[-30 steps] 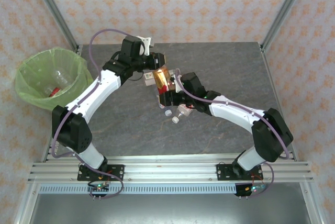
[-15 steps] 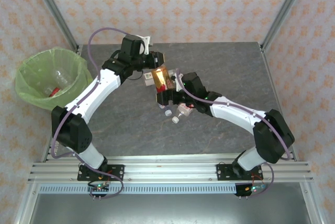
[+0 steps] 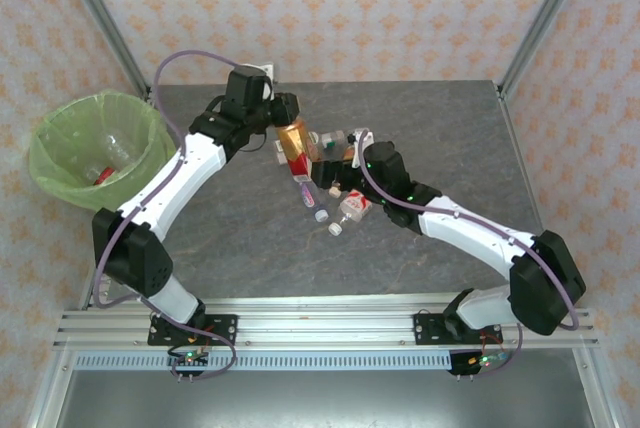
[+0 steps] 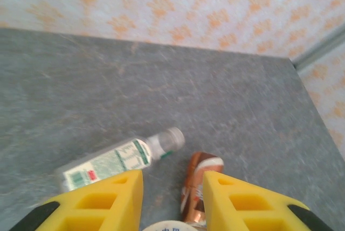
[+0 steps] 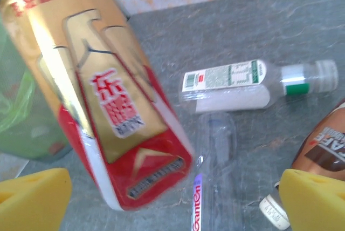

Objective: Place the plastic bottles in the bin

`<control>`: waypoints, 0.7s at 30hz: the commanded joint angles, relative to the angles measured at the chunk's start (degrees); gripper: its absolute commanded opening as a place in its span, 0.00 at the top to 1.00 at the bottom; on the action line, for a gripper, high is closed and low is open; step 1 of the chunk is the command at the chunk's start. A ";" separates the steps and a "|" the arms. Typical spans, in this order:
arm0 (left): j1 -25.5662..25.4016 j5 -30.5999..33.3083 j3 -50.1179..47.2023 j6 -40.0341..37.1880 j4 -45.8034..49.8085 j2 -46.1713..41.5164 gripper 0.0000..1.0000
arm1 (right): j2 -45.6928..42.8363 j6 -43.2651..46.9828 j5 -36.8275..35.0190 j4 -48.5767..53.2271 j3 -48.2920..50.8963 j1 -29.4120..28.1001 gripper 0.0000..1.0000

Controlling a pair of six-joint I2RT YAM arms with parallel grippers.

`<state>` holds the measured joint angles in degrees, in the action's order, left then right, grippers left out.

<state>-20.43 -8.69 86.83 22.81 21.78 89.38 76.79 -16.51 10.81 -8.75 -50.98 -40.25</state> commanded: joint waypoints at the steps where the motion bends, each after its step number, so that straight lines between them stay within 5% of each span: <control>1: 0.73 11.15 -1.01 2.54 -0.80 -5.50 1.00 | -1.31 -4.70 -12.53 0.33 0.60 0.04 0.01; 9: 1.35 11.60 -3.88 4.27 -5.73 -10.31 1.00 | -2.17 -17.89 -16.64 3.11 2.36 4.22 0.01; 15: 1.70 13.29 1.50 -0.20 -2.03 -10.85 1.00 | -2.11 -20.11 -12.91 3.39 2.74 6.52 0.01; 21: 1.66 22.66 7.17 -6.52 2.19 -10.04 1.00 | -1.40 -20.37 -13.33 3.83 1.59 6.63 0.01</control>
<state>-19.33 6.94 90.19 20.73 21.45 79.88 76.09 -35.42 -2.00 -5.76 -48.31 -33.80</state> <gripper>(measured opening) 0.323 0.992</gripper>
